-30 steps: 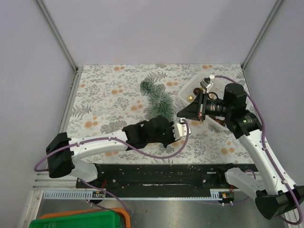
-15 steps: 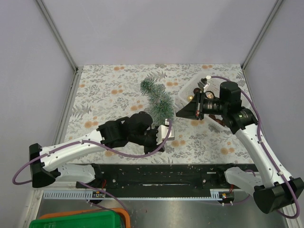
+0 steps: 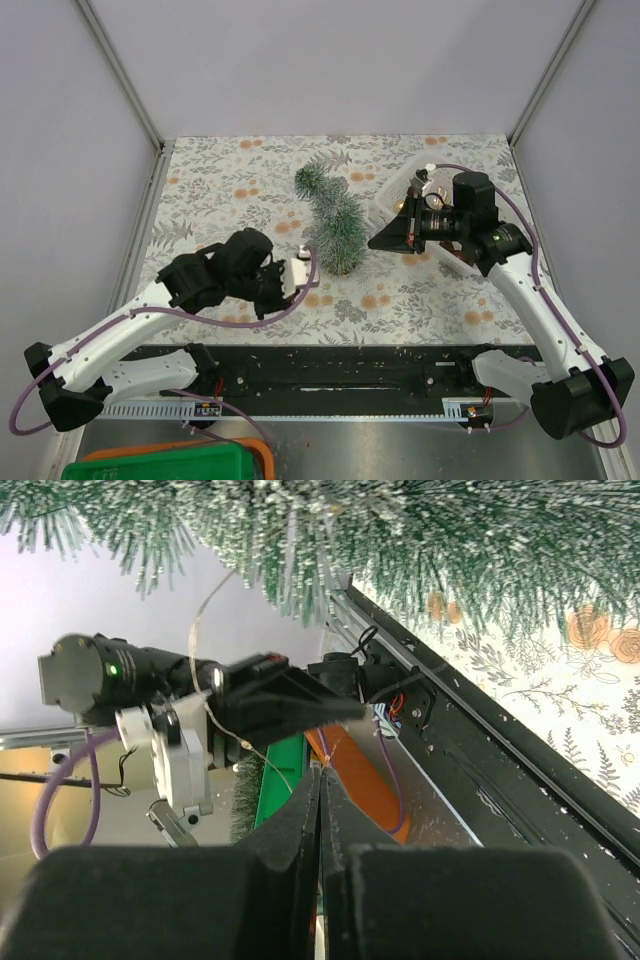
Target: Decorate the small christmas tree
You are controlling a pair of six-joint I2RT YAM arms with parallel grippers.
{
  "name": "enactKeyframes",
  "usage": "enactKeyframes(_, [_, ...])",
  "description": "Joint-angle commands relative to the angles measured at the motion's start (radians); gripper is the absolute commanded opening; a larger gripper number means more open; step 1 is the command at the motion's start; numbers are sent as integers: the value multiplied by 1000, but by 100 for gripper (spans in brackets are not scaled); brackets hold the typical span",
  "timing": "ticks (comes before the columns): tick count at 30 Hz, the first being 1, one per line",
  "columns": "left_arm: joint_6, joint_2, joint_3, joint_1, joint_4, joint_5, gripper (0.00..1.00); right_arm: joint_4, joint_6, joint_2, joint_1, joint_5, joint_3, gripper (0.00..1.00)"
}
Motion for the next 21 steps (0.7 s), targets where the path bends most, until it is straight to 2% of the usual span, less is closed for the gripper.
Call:
enactKeyframes(1, [56, -25, 2, 139, -105, -35, 0, 28, -31, 11, -8, 38, 6, 0])
enactKeyframes(9, [150, 34, 131, 319, -237, -219, 0, 16, -54, 29, -8, 69, -39, 0])
enactKeyframes(13, [186, 18, 184, 434, -295, -230, 0, 37, -50, 35, -8, 57, -69, 0])
enactKeyframes(18, [211, 2, 263, 500, -329, -285, 0, 83, -13, 17, -7, 38, -88, 1])
enactKeyframes(21, [206, -3, 269, 509, -329, -194, 0, 157, 56, -7, -1, 27, -132, 0])
